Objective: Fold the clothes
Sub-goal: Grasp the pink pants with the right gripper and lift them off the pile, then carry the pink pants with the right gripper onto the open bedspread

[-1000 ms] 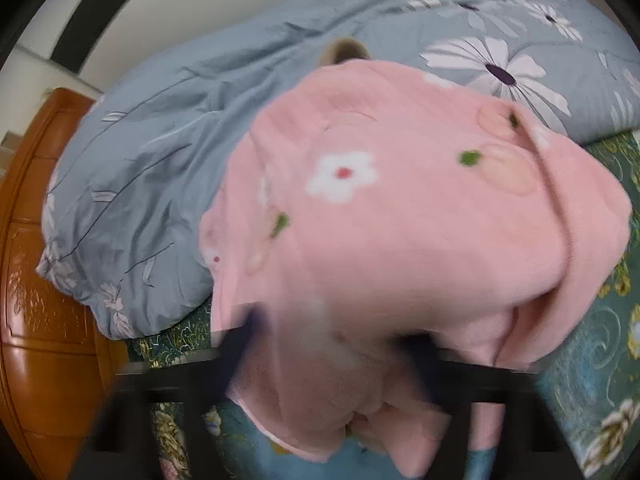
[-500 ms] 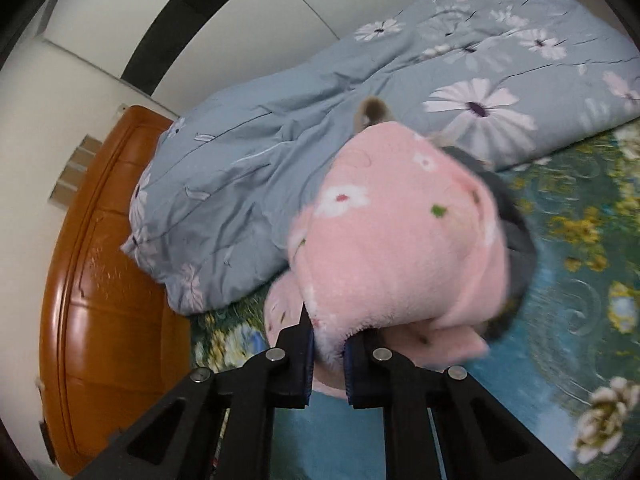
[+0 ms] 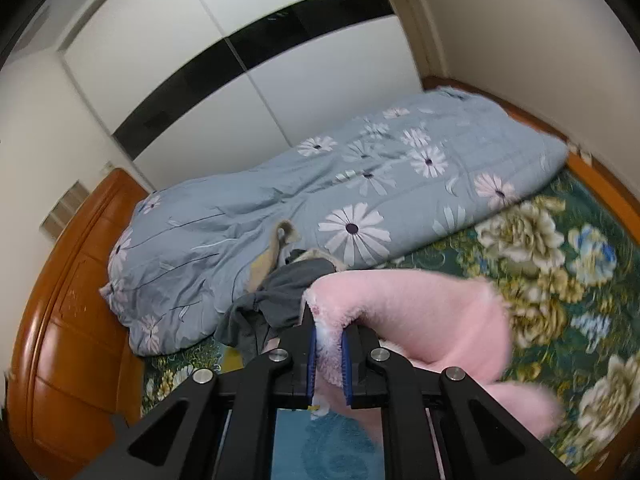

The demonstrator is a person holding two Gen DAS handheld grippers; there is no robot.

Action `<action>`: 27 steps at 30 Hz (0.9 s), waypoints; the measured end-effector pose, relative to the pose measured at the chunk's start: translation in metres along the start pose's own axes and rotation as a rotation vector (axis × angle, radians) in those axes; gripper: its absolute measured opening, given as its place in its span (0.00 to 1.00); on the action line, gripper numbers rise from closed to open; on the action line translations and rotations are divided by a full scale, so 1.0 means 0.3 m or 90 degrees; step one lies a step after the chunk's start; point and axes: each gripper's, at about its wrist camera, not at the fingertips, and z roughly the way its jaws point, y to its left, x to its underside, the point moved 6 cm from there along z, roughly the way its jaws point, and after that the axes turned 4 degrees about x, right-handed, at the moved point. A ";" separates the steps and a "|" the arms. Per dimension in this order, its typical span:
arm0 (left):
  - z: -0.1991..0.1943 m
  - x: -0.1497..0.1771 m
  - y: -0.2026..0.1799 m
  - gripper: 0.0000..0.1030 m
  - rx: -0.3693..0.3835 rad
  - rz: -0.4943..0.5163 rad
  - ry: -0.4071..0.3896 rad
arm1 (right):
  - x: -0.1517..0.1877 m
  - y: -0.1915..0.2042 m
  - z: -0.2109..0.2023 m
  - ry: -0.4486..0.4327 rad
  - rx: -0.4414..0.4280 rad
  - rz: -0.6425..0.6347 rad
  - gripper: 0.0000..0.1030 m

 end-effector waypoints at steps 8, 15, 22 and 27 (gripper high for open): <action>-0.048 0.110 -0.091 1.00 -0.044 -0.007 -0.038 | 0.132 0.006 0.083 0.077 -0.137 -0.011 0.10; -0.069 0.284 -0.144 1.00 -0.119 -0.034 -0.050 | 0.240 -0.371 0.199 0.157 -0.116 0.042 0.10; -0.014 0.442 -0.225 1.00 -0.174 -0.044 -0.015 | 0.509 -0.779 0.472 0.332 0.050 0.041 0.10; -0.011 0.487 -0.278 1.00 -0.177 -0.034 -0.012 | 0.522 -0.909 0.512 0.355 0.080 0.037 0.15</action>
